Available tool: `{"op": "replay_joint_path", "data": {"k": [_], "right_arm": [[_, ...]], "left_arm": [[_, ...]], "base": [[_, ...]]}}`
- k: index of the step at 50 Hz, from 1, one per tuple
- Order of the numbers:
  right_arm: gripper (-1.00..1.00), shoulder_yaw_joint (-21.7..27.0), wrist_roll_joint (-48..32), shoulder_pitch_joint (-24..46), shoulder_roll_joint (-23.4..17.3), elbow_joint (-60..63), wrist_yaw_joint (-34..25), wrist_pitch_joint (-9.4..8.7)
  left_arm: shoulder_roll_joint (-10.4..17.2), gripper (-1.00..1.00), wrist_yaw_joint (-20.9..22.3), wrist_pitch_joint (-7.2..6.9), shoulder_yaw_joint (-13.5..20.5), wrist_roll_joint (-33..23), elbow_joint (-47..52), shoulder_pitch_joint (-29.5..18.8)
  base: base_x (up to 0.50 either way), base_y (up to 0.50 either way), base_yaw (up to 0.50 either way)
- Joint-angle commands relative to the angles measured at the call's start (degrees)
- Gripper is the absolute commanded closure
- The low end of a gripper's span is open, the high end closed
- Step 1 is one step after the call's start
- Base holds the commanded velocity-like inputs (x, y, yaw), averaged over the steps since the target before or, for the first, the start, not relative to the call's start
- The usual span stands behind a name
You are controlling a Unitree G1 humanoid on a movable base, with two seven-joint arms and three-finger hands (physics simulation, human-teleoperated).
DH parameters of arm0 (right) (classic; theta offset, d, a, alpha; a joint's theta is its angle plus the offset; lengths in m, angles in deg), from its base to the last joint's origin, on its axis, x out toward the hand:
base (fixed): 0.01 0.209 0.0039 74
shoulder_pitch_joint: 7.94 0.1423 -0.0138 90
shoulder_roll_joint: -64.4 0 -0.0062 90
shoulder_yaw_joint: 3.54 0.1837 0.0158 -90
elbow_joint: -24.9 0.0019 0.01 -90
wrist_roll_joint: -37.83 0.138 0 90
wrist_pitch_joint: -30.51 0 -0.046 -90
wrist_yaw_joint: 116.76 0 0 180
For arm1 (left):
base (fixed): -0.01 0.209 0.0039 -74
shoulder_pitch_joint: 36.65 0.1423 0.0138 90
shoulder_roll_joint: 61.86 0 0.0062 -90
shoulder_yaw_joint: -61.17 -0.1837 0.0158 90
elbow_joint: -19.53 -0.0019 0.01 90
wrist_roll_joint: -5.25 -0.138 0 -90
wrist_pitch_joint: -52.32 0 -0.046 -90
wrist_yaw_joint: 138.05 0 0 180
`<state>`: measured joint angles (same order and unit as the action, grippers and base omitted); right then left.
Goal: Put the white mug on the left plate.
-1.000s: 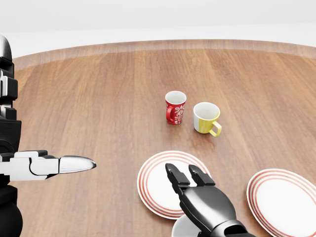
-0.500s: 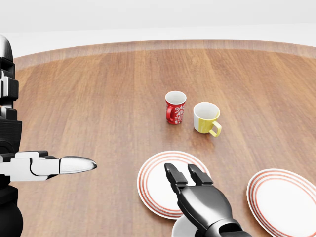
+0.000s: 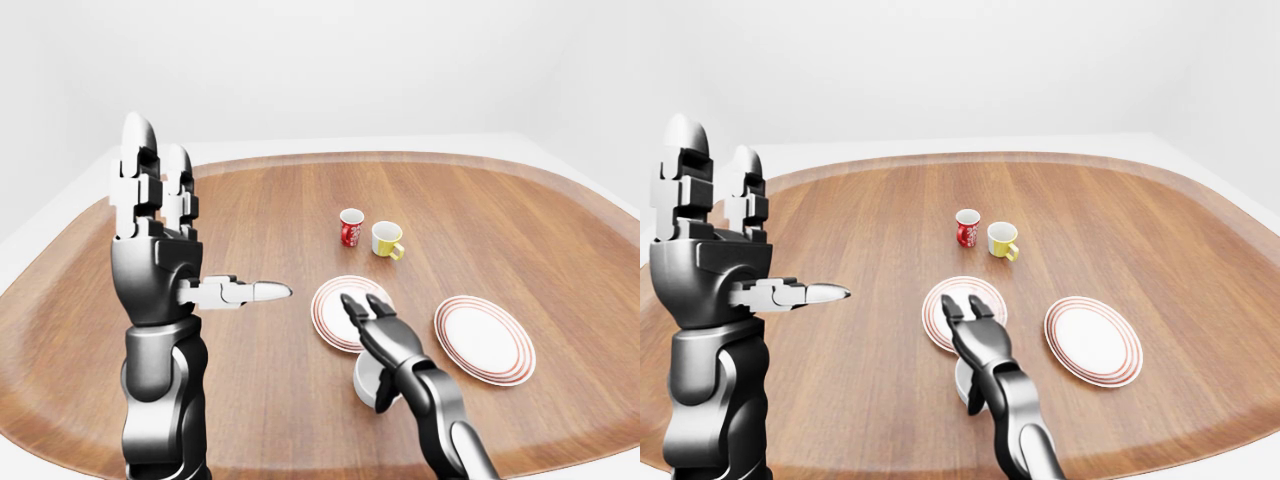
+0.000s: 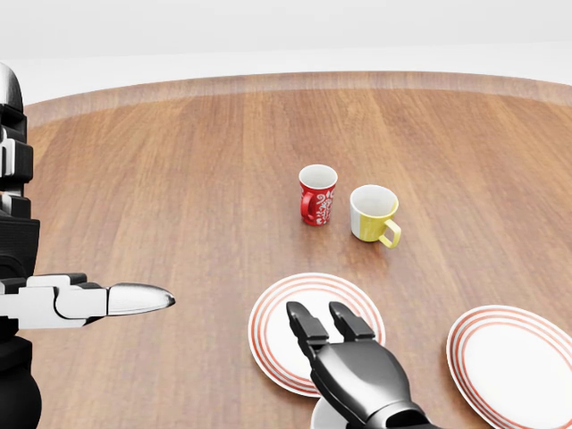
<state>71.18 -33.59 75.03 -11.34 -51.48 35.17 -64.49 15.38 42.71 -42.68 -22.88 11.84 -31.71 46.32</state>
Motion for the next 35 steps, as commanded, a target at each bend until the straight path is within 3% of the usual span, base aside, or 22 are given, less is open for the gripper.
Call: {"op": "replay_joint_path", "data": {"k": [1,35], "right_arm": [[-1.00,-1.1,-0.2,-1.1,-0.2,0.6,0.1,0.00],[-1.00,-1.4,-2.1,0.0,0.0,-4.3,3.1,0.00]], "left_arm": [[0.0,-1.00,0.0,0.00,0.1,0.0,0.0,0.1],[-0.1,-1.00,0.1,0.00,-0.2,-0.1,0.0,0.2]], "base": [[0.00,0.00,0.00],[0.00,0.00,0.00]]}}
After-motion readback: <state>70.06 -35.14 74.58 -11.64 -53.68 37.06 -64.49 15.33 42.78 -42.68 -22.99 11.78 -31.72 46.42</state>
